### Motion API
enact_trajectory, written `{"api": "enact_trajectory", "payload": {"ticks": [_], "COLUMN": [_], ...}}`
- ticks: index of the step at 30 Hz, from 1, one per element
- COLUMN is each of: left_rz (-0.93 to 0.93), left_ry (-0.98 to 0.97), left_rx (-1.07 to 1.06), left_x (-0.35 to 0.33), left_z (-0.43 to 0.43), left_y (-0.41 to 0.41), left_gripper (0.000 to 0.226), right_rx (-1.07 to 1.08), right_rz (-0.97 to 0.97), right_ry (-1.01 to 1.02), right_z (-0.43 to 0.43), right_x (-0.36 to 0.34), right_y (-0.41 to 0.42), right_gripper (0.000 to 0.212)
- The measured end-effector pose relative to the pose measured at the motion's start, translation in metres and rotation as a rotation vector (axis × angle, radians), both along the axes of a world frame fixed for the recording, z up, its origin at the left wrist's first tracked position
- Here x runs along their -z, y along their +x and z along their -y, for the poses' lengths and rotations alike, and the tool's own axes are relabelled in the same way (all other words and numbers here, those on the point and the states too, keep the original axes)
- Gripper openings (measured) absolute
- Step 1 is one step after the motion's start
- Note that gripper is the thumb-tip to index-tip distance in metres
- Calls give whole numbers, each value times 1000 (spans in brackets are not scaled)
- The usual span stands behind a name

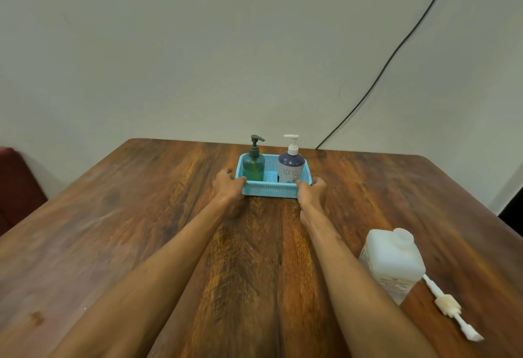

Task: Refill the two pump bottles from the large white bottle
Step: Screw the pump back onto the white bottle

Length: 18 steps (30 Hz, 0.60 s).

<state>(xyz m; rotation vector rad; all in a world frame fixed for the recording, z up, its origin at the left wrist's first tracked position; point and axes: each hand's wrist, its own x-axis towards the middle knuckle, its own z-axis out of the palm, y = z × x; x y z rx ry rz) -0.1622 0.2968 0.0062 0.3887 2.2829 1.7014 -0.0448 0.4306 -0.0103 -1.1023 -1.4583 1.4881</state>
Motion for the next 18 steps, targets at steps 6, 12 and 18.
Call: {"api": "enact_trajectory", "payload": {"ticks": [6,12,18], "left_rz": [-89,-141,-235], "left_ry": [81,194,245], "left_rx": [78,122,149], "left_x": [-16,-25,-19], "left_z": [29,60,94], "left_y": [51,117,196], "left_gripper": [55,47,45], "right_rx": [-22,-87,-145], "right_rz": [-62,-95,-48], "right_ry": [157,316,452], "right_z": [45,86,124], "right_x": [-22,-24,-23], "right_y": [44,96,160], "right_gripper": [37,36,41]}}
